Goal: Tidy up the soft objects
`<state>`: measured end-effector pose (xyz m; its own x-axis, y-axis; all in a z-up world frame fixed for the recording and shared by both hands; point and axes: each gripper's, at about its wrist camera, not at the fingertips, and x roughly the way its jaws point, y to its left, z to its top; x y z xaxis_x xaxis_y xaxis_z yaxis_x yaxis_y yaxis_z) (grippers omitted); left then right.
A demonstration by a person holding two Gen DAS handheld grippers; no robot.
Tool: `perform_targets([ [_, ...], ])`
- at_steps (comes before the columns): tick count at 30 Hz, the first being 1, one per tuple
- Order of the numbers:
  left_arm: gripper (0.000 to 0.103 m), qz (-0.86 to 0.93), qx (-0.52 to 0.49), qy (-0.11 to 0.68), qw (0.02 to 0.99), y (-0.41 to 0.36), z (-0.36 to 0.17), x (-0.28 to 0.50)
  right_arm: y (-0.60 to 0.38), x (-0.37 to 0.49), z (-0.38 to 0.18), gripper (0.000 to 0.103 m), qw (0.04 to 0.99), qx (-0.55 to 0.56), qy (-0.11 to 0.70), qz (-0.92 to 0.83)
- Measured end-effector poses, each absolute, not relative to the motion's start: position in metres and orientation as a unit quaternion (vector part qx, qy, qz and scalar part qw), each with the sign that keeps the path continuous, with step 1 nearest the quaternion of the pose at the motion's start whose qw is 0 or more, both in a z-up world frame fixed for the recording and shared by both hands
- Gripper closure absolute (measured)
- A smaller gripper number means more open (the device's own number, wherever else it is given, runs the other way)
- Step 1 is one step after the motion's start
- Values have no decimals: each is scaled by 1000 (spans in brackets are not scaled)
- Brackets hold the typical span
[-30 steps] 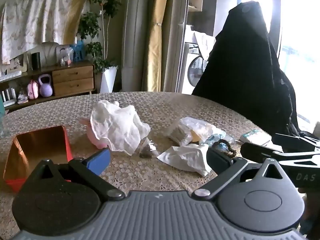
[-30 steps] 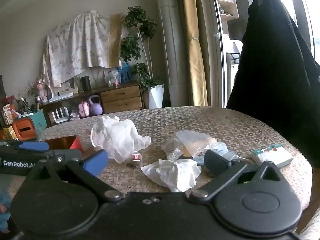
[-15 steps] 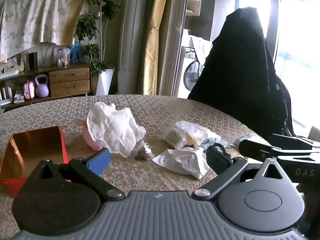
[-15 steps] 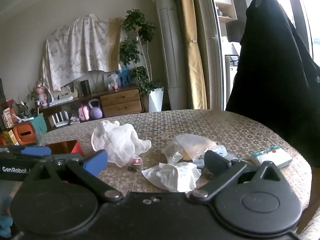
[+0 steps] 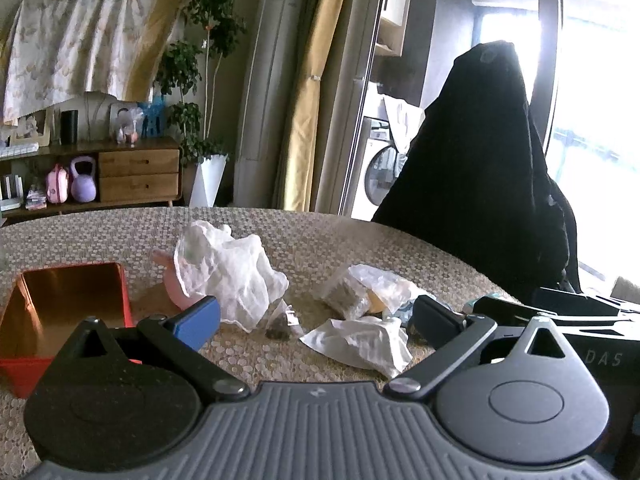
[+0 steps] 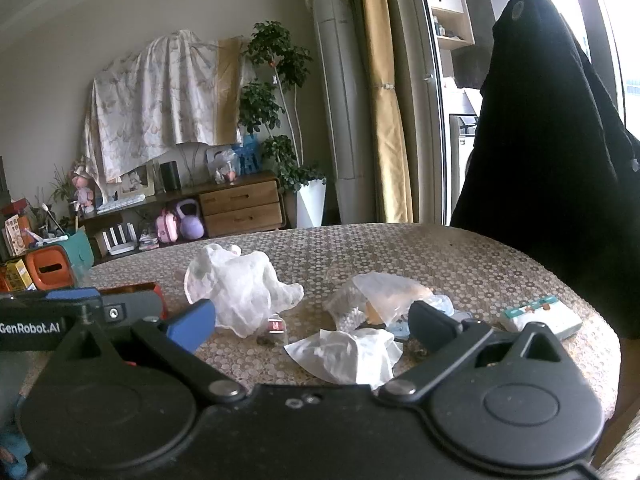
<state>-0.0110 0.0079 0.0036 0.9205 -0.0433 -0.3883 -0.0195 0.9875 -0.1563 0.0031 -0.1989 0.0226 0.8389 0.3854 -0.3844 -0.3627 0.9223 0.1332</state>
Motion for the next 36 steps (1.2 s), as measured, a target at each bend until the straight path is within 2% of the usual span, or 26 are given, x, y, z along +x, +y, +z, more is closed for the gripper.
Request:
perform_targets([
  [36,0,-4,-66,172,983,9,8,-3,-199,-1,30,1,963,10,183,197],
])
